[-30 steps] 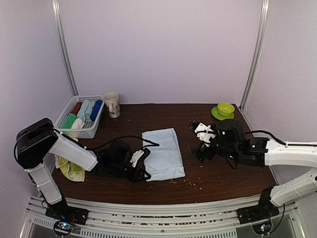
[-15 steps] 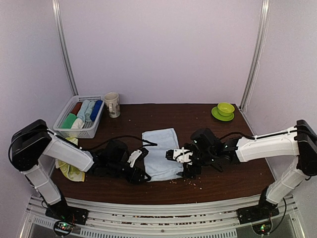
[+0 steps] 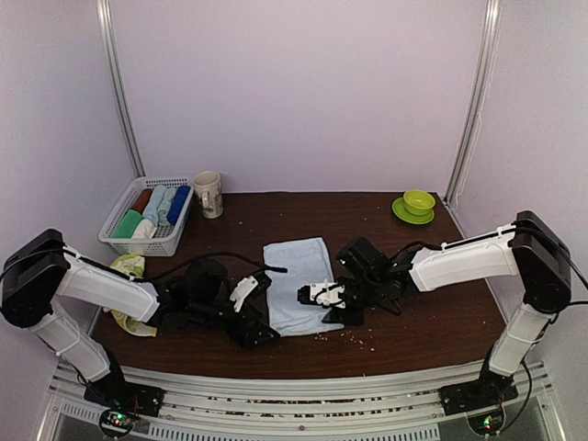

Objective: Roll the towels
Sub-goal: Roll the towel at the center of the board.

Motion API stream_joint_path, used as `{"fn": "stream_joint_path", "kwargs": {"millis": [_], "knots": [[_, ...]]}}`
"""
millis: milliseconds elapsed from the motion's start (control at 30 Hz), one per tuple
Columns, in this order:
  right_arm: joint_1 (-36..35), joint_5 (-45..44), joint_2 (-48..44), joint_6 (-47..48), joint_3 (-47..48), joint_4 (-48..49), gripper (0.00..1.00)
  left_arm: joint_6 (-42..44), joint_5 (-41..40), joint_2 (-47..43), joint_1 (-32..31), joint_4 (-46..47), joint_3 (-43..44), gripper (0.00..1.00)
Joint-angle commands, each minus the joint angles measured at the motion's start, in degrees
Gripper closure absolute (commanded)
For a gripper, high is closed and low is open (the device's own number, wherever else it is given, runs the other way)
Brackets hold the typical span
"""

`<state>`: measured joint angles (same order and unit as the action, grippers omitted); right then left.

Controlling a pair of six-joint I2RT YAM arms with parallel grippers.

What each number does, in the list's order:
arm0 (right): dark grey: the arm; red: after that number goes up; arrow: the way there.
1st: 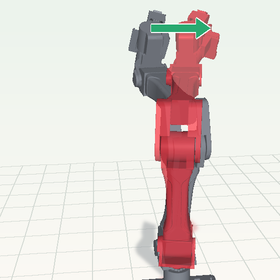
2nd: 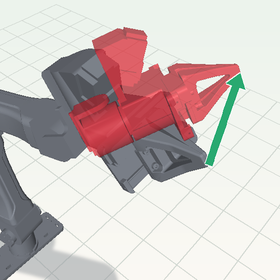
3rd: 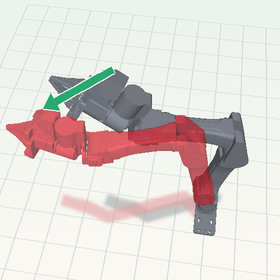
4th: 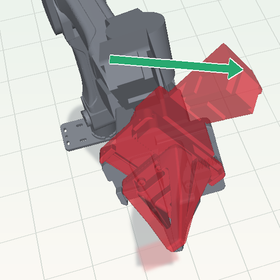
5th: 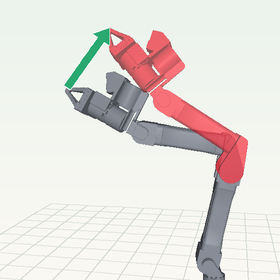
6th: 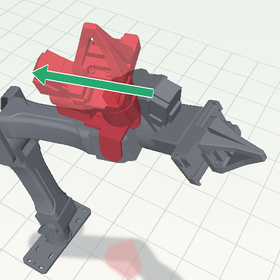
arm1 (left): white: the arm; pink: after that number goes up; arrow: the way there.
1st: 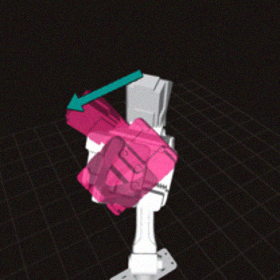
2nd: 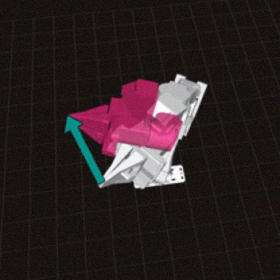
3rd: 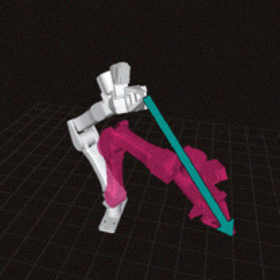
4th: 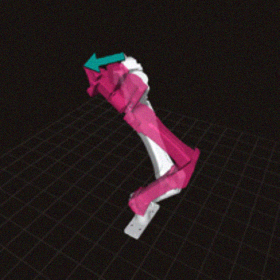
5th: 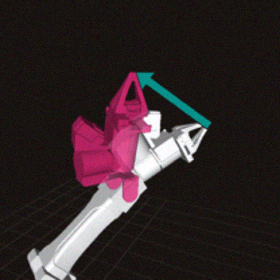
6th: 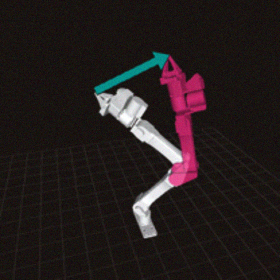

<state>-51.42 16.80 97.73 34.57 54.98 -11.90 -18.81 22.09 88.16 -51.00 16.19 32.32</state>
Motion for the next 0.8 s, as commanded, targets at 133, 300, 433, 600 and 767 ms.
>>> {"fn": "stream_joint_path", "kwargs": {"millis": [133, 300, 433, 600, 767], "knots": [[1.8, 8.2, 0.6, -0.3, 2.4, -5.5, 0.78, 14.7, -1.5, -8.6, -0.3, 7.2, -4.8, 0.02], [2.1, 9.5, 1.3, -0.1, 3.1, -7.2, 0.94, 19.6, 1.2, -5.5, -0.2, 12.6, -4.2, 0.02], [2.1, 10.3, 1.3, -0.3, 3.4, -7.7, 1.0, 23.7, 4.3, 0.0, -0.3, 12.7, -1.0, 0.02], [2.1, 11.2, 0.2, -0.5, 3.5, -8.4, 1.0, 25.8, 8.7, 5.0, -0.2, 13.0, 2.3, 0.03], [2.1, 10.8, -0.7, -0.9, 3.5, -8.4, 1.0, 26.5, 13.1, 8.7, -0.3, 9.9, 4.9, 0.07]]}}
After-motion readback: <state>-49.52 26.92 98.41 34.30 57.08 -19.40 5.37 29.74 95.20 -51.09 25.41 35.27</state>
